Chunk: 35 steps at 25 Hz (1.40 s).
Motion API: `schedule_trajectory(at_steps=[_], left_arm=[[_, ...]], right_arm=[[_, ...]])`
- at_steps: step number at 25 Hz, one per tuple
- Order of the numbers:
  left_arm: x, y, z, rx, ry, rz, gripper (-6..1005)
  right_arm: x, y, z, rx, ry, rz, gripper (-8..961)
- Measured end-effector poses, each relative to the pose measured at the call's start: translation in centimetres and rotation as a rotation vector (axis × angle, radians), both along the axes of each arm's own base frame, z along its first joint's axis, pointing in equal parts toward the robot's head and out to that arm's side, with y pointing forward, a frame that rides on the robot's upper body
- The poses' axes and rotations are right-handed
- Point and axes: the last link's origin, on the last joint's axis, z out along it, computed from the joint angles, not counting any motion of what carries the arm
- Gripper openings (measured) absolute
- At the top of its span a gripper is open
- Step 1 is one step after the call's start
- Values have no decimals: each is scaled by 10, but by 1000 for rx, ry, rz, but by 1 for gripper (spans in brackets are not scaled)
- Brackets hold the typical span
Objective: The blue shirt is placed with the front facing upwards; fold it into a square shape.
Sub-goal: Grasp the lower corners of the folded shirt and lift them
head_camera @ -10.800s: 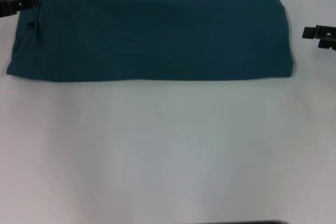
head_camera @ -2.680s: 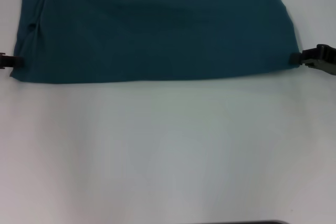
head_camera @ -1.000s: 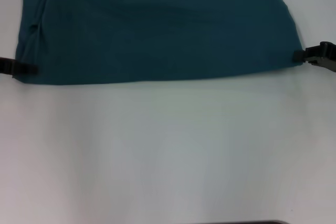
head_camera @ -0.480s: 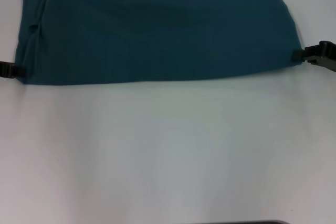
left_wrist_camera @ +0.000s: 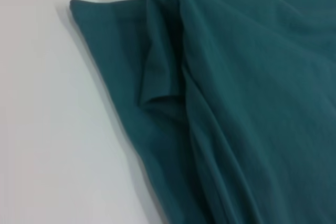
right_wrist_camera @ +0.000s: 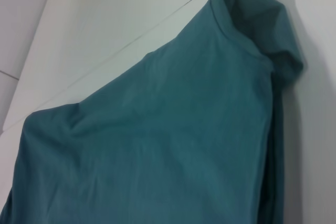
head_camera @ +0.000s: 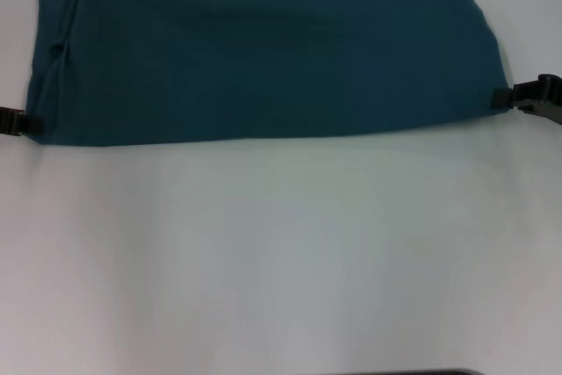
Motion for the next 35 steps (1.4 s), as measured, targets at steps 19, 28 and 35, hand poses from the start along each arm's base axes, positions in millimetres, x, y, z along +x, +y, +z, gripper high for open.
schedule_trajectory(at_steps=[19,28,35], left_arm=[[-5,-15,14,-65,-21,-10,25],[9,-6,16,-58,-39,-14,77],[22,2,11,-93,-53,-25,196]], right_arm=[[18,-41,1,3,63,0,47],[13,-35,4,4,67,18,52],[10,-30,6,7,59,30,55]])
